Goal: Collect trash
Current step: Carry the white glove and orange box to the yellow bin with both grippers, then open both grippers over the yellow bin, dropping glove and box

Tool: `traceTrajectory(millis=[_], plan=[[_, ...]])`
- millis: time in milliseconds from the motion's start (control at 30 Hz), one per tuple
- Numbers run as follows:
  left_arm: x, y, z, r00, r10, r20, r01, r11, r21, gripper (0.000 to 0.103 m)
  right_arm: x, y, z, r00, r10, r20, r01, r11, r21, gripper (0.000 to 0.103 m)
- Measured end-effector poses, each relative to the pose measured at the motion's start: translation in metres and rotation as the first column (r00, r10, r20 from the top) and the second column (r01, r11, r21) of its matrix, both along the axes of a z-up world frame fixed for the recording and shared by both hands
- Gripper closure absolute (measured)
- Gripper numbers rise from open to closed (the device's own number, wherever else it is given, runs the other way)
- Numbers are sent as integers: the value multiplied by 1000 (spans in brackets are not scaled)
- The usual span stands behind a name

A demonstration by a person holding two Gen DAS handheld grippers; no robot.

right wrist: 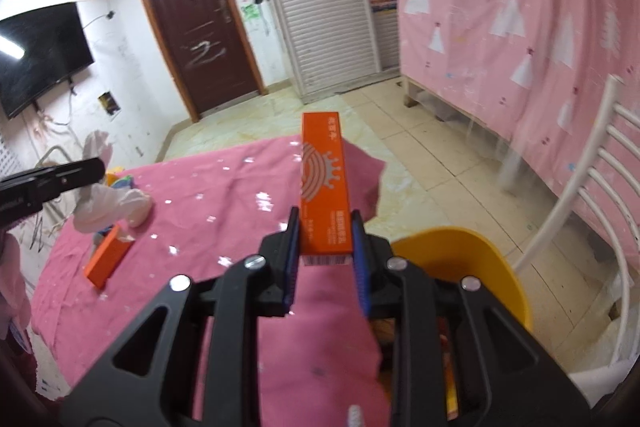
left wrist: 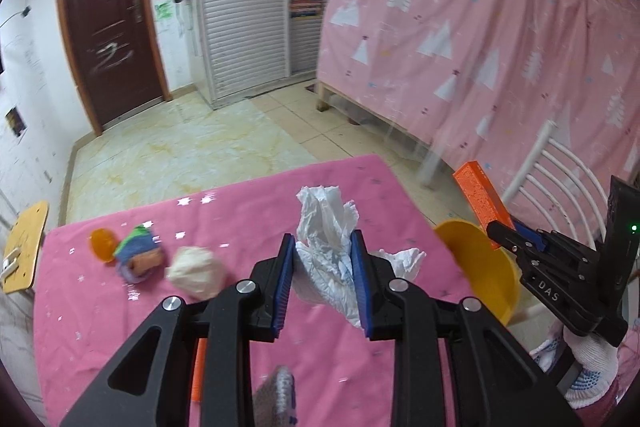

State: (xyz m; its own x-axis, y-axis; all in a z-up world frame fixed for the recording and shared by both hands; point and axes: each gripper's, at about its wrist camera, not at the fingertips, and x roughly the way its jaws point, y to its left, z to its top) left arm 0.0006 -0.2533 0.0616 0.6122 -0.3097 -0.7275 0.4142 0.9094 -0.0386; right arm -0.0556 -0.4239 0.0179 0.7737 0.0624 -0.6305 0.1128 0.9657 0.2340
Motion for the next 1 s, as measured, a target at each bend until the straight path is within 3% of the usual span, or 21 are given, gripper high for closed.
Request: traceTrajectory(millis=[433, 467, 500, 533, 567, 767, 867, 1000], plan=[[-11, -87, -15, 993, -117, -27, 118, 992, 36, 83, -17, -52, -38, 995, -82, -62, 84, 996, 21, 79], [-12, -92, -17, 992, -125, -34, 126, 991, 36, 83, -17, -55, -41, 994, -88, -66, 90, 995, 29, 70], [-13, -97, -18, 990, -133, -39, 134, 990, 37, 83, -18, -59, -43, 993, -96, -64, 99, 994, 46, 50], [-14, -104, -19, 989, -141, -42, 142, 989, 38, 83, -20, -64, -45, 993, -109, -55, 113, 992, 63, 42], [-15, -110, -20, 988, -149, -43, 151, 988, 39, 83, -22, -67, -45, 992, -115, -50, 118, 990, 70, 39], [-19, -135, -23, 977, -202, -67, 203, 979, 1, 83, -34, -88, -42, 987, -161, -18, 162, 980, 112, 39], [-20, -146, -27, 971, -225, -83, 225, 974, -11, 75, -39, -97, -41, 984, -176, -9, 175, 976, 133, 39], [-21, -158, -30, 967, -235, -100, 233, 972, -25, 52, -46, -104, -39, 981, -193, 3, 191, 971, 142, 39]])
